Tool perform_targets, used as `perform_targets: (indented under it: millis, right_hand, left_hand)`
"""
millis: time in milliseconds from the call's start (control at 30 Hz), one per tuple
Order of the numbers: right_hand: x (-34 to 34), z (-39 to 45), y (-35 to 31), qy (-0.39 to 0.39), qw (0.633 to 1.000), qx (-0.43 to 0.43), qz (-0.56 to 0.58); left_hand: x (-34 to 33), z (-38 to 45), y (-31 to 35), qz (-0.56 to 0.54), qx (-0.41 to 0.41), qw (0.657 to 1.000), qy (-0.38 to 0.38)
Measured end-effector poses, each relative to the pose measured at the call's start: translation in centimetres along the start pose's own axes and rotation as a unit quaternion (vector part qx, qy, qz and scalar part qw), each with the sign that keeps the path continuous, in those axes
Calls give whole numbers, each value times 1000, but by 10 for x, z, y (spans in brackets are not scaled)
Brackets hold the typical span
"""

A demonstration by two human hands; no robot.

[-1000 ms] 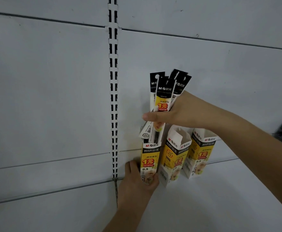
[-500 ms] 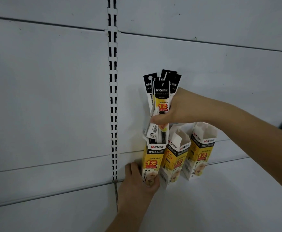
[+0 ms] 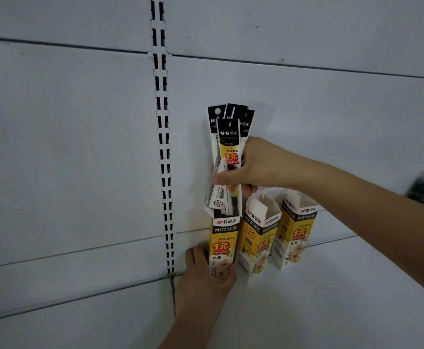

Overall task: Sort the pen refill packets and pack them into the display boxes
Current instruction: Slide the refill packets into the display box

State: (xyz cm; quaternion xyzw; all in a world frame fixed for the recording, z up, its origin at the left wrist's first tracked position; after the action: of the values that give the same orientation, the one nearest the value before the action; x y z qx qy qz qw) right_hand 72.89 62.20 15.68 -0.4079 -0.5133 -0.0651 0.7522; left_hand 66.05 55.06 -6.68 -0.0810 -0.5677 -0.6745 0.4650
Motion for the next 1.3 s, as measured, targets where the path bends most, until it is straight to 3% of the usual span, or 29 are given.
perform_targets:
  millis: [167, 767, 867, 1000, 1200, 1300]
  right_hand:
    - [-10, -9, -1, 6, 990, 49, 132]
    - [-10, 1, 11, -40, 998, 2, -50]
    - [-14, 2, 15, -53, 998, -22, -40]
    - [-16, 1, 10, -51, 997, -3, 62]
    - [-9, 1, 13, 46, 999, 24, 5]
    - [-19, -3, 12, 36, 998, 31, 32]
  left_hand:
    - [1, -1, 2, 10, 3, 1000, -5]
    - [-2, -3, 2, 36, 20, 999, -31]
    - [-4, -3, 1, 49, 14, 998, -35]
    - [-3, -3, 3, 33, 17, 998, -44]
    - [-4, -2, 3, 42, 22, 998, -50]
    - [-3, -2, 3, 41, 31, 997, -58]
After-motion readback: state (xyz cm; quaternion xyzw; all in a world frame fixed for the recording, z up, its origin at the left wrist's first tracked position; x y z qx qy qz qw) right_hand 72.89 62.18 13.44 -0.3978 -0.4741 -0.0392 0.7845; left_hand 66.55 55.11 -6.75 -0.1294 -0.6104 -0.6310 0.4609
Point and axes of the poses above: each hand's wrist, its own z-axis towards the middle knuckle, its own x-axis out of the back of the hand, y = z × x, the point moved 10 cm from there along z, towards the middle knuckle, and after that the axes turned 1 degree about -x, right-handed, at the moved point
